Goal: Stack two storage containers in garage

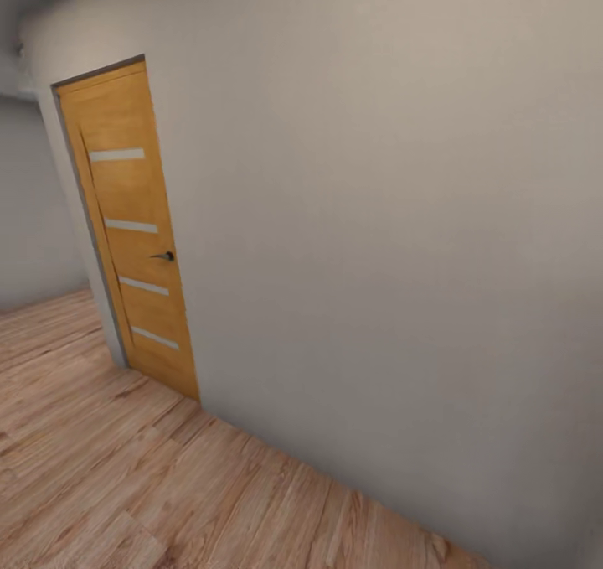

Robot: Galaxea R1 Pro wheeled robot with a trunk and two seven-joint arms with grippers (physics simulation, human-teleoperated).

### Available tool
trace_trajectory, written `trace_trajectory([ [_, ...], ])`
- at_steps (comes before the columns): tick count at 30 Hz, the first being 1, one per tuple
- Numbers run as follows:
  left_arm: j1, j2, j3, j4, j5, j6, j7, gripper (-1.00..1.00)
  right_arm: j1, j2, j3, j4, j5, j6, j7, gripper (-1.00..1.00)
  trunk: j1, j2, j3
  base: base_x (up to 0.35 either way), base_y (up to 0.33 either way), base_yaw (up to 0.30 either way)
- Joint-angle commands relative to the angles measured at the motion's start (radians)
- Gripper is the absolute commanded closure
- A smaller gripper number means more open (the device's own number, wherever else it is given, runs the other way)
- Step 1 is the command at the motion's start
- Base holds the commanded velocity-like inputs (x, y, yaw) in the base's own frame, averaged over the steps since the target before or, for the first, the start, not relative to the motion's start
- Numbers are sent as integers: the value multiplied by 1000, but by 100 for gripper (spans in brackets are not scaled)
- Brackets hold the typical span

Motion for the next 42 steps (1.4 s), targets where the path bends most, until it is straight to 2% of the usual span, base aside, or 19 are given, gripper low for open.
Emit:
trace_trajectory([
  [1, -1, 0, -6, 1, 8, -3, 2, -100, -1, 0, 8, 3, -7, -6, -1, -100, 0, -1, -2, 3, 0, 269],
  [42, -1, 0, -7, 2, 9, -3, 1, -100, -1, 2, 9, 3, -6, -6, 0, -100, 0, -1, -2, 275, 0, 269],
])
